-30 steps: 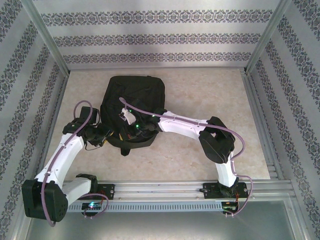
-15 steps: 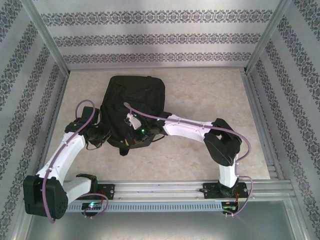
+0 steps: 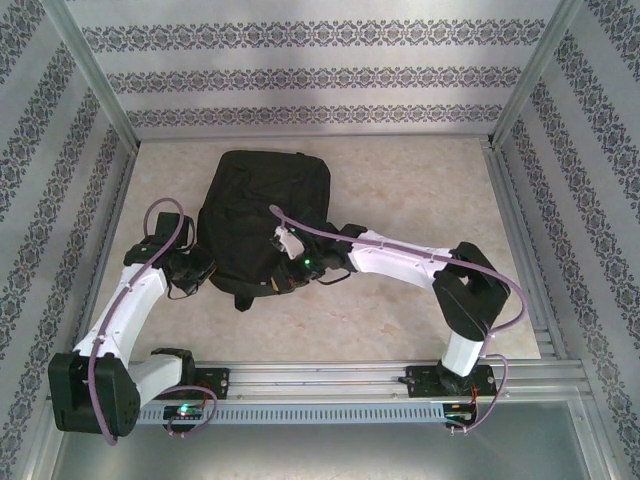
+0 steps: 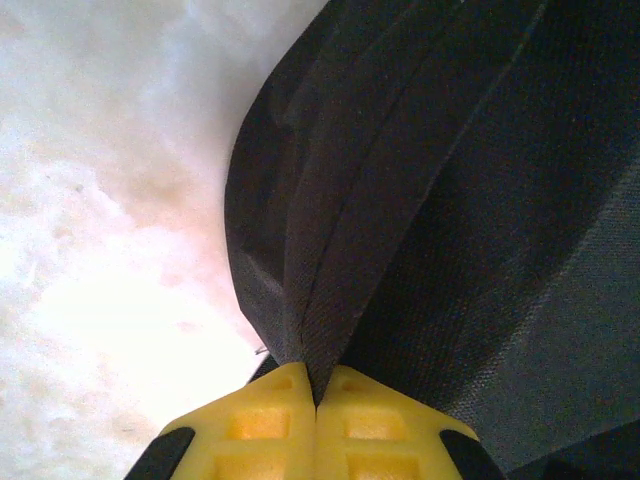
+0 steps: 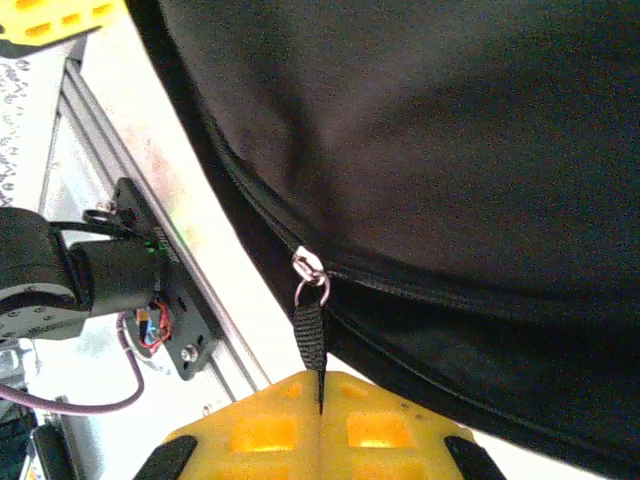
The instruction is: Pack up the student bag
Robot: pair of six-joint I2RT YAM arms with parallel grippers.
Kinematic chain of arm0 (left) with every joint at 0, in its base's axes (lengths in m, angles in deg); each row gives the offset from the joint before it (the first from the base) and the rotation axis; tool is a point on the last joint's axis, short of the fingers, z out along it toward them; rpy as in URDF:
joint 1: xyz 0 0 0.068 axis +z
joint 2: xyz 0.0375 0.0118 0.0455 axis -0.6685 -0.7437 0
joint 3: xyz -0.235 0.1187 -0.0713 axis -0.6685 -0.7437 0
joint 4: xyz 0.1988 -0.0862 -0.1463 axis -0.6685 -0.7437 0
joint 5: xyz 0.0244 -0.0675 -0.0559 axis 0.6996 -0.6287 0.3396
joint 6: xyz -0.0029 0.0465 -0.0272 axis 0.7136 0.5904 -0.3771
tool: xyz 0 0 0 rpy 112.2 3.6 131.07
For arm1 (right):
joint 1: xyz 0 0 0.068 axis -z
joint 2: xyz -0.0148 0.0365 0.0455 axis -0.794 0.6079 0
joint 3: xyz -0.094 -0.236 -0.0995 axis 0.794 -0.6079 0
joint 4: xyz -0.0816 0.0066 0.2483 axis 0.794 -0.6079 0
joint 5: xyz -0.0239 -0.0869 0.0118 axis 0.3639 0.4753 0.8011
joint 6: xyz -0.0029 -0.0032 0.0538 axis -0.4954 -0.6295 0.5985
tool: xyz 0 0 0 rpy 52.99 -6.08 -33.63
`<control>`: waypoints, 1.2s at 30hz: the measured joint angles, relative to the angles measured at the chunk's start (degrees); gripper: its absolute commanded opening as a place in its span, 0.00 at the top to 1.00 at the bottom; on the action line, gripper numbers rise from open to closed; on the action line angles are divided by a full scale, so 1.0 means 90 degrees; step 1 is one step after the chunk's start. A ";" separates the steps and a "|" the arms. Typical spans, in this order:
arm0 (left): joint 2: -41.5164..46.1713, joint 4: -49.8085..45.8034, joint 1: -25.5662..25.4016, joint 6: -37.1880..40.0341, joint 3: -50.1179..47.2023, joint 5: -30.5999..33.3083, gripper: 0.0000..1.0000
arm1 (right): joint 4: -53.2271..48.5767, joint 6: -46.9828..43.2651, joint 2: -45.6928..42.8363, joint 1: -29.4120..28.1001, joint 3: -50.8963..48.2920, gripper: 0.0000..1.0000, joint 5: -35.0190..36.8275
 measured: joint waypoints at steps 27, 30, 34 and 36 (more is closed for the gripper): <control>0.0032 -0.0046 0.0488 0.0418 0.0022 -0.0002 1.00 | -0.0823 -0.0333 -0.0299 0.1824 0.0092 1.00 0.1139; 0.0032 -0.0046 0.0488 0.0452 0.0022 -0.0024 1.00 | -0.0663 -0.0134 -0.0243 0.2074 0.0121 1.00 0.1268; 0.0027 -0.0027 0.0488 0.0500 0.0022 -0.0143 1.00 | -0.0418 0.0265 -0.0223 0.2426 0.0104 1.00 0.1698; -0.0005 -0.0012 0.0454 0.0554 0.0022 -0.0199 1.00 | -0.0197 0.0488 -0.0255 0.2652 -0.0010 1.00 0.1977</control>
